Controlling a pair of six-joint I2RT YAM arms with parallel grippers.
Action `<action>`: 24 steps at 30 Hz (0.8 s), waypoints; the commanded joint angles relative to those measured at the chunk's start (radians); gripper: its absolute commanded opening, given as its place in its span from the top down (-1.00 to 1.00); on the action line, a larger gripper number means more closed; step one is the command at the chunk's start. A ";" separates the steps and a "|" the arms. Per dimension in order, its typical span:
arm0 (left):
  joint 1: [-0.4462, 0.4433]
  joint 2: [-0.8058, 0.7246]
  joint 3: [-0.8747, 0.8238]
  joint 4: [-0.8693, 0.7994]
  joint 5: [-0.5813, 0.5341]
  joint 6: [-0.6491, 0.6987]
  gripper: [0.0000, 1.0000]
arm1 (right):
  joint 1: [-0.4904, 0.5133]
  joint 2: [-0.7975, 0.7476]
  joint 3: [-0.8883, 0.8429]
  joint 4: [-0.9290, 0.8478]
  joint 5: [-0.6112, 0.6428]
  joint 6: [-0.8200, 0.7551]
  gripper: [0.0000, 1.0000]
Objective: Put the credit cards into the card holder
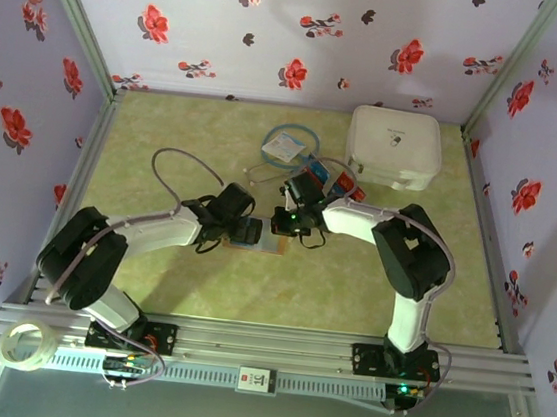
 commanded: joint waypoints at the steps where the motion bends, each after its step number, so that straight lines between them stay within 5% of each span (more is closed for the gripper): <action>1: -0.012 0.021 0.005 0.009 -0.030 0.013 -0.99 | -0.005 0.021 -0.009 0.040 -0.034 0.029 1.00; 24: -0.041 0.083 -0.035 0.079 -0.043 0.019 -0.99 | -0.002 0.042 -0.007 0.055 -0.048 0.047 1.00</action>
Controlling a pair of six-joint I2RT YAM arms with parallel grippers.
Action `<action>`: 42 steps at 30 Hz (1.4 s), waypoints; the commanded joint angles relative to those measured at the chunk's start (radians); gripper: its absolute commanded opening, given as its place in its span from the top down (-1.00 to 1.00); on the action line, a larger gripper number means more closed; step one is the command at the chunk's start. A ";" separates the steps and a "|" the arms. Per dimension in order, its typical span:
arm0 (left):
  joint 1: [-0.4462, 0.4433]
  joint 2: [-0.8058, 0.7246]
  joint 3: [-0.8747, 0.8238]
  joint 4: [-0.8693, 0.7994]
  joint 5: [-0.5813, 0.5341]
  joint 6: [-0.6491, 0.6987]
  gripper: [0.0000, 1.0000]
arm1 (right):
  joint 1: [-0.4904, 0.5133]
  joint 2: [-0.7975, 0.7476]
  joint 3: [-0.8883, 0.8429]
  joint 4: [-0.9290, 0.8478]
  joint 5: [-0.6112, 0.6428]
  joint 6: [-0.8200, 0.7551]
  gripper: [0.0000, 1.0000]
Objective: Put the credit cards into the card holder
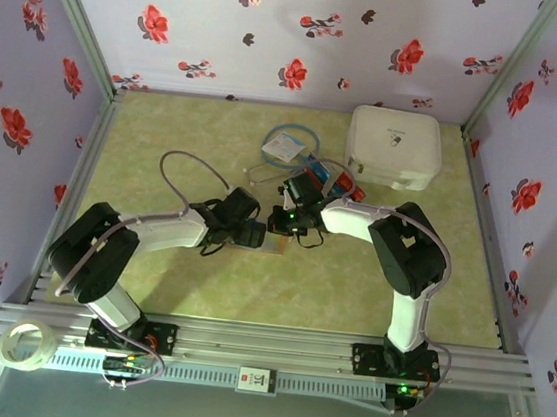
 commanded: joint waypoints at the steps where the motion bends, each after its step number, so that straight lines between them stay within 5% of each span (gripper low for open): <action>1: -0.013 0.025 -0.024 0.020 -0.029 0.019 -0.99 | -0.002 0.022 -0.007 0.005 -0.007 0.011 1.00; 10: -0.018 0.052 -0.042 0.017 -0.059 0.016 -0.99 | -0.003 -0.004 0.003 -0.007 -0.007 0.010 0.98; 14: -0.018 0.051 -0.050 0.022 -0.059 0.011 -0.99 | -0.012 -0.066 -0.005 -0.019 0.022 0.011 0.53; 19: -0.021 0.047 -0.053 0.023 -0.060 0.009 -0.99 | -0.023 -0.106 -0.028 -0.023 0.052 0.018 0.36; 42: -0.022 0.041 -0.047 0.025 -0.060 0.009 -0.99 | -0.023 -0.006 -0.054 0.054 0.005 0.061 0.31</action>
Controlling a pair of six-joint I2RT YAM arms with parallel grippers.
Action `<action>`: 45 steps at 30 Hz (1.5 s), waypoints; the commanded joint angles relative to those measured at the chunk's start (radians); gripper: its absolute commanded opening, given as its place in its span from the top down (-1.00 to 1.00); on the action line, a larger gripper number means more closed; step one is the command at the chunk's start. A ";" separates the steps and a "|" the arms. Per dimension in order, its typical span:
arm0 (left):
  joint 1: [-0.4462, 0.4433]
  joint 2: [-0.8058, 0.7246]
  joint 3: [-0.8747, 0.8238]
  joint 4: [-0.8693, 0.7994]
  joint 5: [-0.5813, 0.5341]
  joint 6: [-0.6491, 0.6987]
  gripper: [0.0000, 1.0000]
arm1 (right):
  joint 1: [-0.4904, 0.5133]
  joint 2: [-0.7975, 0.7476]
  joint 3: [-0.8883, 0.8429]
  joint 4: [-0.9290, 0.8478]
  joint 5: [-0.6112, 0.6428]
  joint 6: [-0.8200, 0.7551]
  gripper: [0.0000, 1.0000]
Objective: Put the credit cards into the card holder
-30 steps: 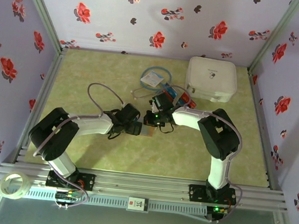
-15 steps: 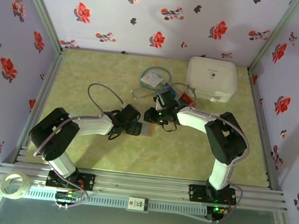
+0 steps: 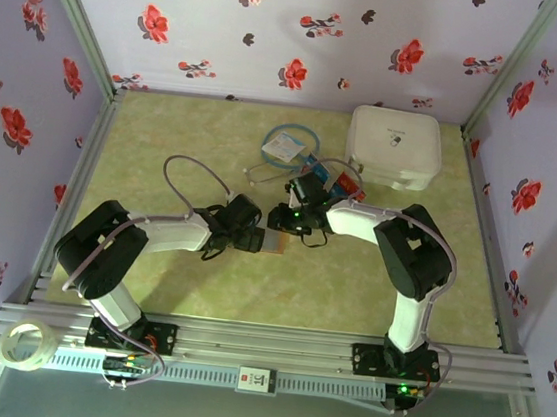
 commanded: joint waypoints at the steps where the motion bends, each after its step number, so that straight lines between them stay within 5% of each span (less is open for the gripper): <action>1: -0.005 0.011 -0.017 -0.018 -0.021 0.010 -0.99 | -0.004 0.026 -0.018 0.019 -0.024 0.026 0.32; 16: -0.005 0.004 -0.016 -0.019 -0.021 0.009 -0.99 | -0.004 -0.022 -0.020 0.075 -0.097 0.071 0.36; 27: 0.039 -0.233 -0.012 -0.081 -0.063 0.022 -0.99 | 0.026 -0.084 -0.023 0.113 -0.127 0.136 0.22; 45: 0.138 -0.470 -0.095 -0.129 -0.071 0.023 -0.99 | 0.146 0.150 0.211 0.076 -0.063 0.163 0.22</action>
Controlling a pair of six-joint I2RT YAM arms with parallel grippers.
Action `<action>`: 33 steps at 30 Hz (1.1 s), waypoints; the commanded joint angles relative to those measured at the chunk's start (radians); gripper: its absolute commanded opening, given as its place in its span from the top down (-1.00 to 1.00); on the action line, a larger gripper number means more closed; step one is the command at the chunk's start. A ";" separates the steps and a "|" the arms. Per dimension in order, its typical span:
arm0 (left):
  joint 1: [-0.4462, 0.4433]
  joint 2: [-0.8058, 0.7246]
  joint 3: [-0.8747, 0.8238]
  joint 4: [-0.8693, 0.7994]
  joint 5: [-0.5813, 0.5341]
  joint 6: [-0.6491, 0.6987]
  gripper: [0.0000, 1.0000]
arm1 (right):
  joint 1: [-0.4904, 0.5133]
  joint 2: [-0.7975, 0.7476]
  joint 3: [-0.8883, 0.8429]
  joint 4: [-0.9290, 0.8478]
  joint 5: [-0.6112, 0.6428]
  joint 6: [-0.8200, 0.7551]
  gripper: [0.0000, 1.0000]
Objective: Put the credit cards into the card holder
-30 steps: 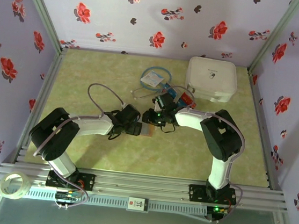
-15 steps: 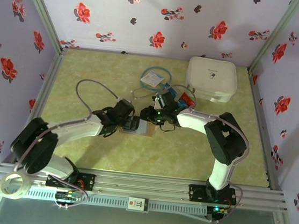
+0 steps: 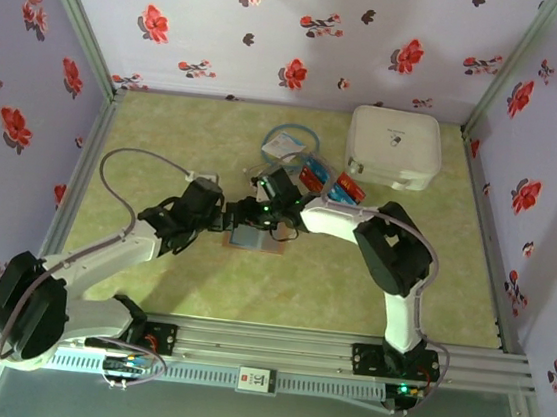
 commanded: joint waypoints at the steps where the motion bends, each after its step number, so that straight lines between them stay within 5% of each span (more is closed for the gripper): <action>1: 0.007 -0.031 -0.025 -0.019 -0.017 0.004 -0.99 | 0.008 0.042 0.030 -0.010 0.022 0.021 0.21; 14: 0.009 -0.027 -0.039 -0.023 -0.017 0.000 -0.99 | 0.005 0.032 0.053 -0.023 0.012 0.014 0.22; 23: 0.011 0.027 -0.056 0.004 -0.006 0.010 -0.99 | -0.068 -0.122 0.000 -0.081 0.041 -0.041 0.22; 33: 0.005 0.160 -0.035 0.048 0.035 0.030 -0.99 | -0.206 -0.298 0.010 -0.543 0.313 -0.416 0.22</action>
